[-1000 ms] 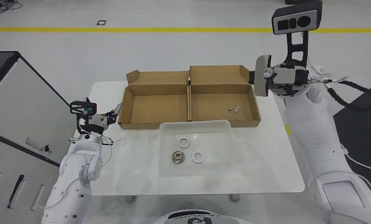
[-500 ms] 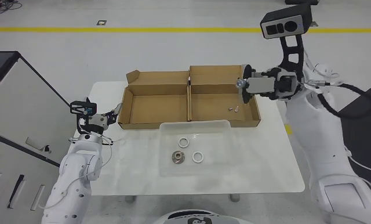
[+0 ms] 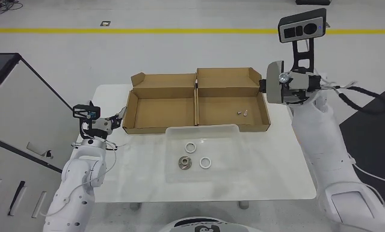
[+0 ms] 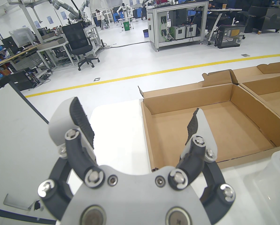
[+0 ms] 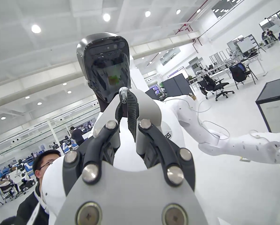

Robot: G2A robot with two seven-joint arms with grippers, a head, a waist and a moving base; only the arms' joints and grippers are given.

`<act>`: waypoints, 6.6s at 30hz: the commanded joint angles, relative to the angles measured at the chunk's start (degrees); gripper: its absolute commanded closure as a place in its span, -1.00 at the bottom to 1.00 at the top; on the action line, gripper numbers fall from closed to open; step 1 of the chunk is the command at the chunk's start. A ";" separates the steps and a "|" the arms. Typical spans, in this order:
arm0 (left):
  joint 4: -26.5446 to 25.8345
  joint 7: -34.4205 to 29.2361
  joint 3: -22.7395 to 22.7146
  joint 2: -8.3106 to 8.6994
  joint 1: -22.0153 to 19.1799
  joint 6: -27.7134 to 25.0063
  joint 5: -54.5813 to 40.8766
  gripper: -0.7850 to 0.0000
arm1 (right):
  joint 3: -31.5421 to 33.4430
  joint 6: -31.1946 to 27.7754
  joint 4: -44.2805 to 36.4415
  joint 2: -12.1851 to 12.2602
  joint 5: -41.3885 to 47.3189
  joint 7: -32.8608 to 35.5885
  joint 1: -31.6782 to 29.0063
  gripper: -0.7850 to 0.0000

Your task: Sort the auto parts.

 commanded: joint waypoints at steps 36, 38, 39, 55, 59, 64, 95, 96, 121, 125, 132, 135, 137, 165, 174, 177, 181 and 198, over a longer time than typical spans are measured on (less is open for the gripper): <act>0.00 0.00 0.00 0.00 0.00 0.00 0.00 -1.00 | 0.99 0.51 -1.62 -0.08 -0.64 -2.10 -1.13 1.00; 0.00 0.00 0.00 0.00 0.00 0.00 0.00 -1.00 | 1.59 0.63 -1.82 -0.15 -0.30 -1.93 -1.46 1.00; 0.00 0.00 0.00 0.00 0.00 0.00 0.00 -1.00 | 1.89 0.64 -1.84 -0.19 -0.02 -1.90 -1.57 1.00; 0.00 0.00 0.00 0.00 0.00 0.00 0.00 -1.00 | 4.76 2.65 -1.40 -0.78 -0.43 -0.48 -2.06 1.00; 0.00 0.00 0.00 0.00 0.00 0.00 0.00 -1.00 | 6.24 5.81 -0.06 -0.35 -5.63 0.48 -2.01 1.00; 0.00 0.00 0.00 0.00 0.00 0.00 0.00 -1.00 | 11.01 12.04 2.98 1.07 -15.61 3.86 -0.82 1.00; 0.00 0.00 0.00 0.00 0.00 0.00 0.00 -1.00 | -26.12 1.96 26.94 16.05 -82.93 11.18 30.61 1.00; 0.00 0.00 0.00 0.00 0.00 0.00 0.00 -1.00 | -27.73 1.96 27.85 15.58 -83.72 11.18 31.26 1.00; 0.00 0.00 0.00 0.00 0.00 0.00 0.00 -1.00 | -39.28 -0.16 37.92 9.16 -90.49 3.00 34.17 1.00; 0.00 0.00 0.00 0.00 0.00 0.00 0.00 -1.00 | -42.67 4.04 38.27 7.09 -94.81 -1.85 32.82 1.00; 0.00 0.00 0.00 0.00 0.00 0.00 0.00 -1.00 | -50.38 9.40 45.20 0.10 -101.32 -7.78 33.04 1.00; 0.00 0.00 0.00 0.00 0.00 0.00 0.00 -1.00 | -52.44 10.10 50.19 -3.37 -101.49 -9.50 33.51 1.00; 0.00 0.00 0.00 0.00 0.00 0.00 0.00 -1.00 | -53.67 10.79 53.56 -5.69 -102.00 -10.85 33.67 1.00; 0.00 0.00 0.00 0.00 0.00 0.00 0.00 -1.00 | -55.24 12.99 85.23 -23.02 -101.75 -14.78 34.00 0.29; 0.00 0.00 0.00 0.00 0.00 0.00 0.00 -1.00 | -53.46 10.30 88.38 -23.91 -100.60 -16.16 35.87 0.04; 0.00 0.00 0.00 0.00 0.00 0.00 0.00 -1.00 | -51.93 7.90 89.21 -23.71 -98.37 -17.16 37.19 -0.19; 0.00 0.00 0.00 0.00 0.00 0.00 0.00 -1.00 | -49.40 1.13 90.31 -22.86 -94.43 -18.67 39.26 -1.00; 0.00 0.00 0.00 0.00 0.00 0.00 0.00 -1.00 | -40.17 -26.67 89.00 -17.14 -79.61 -17.44 43.55 -1.00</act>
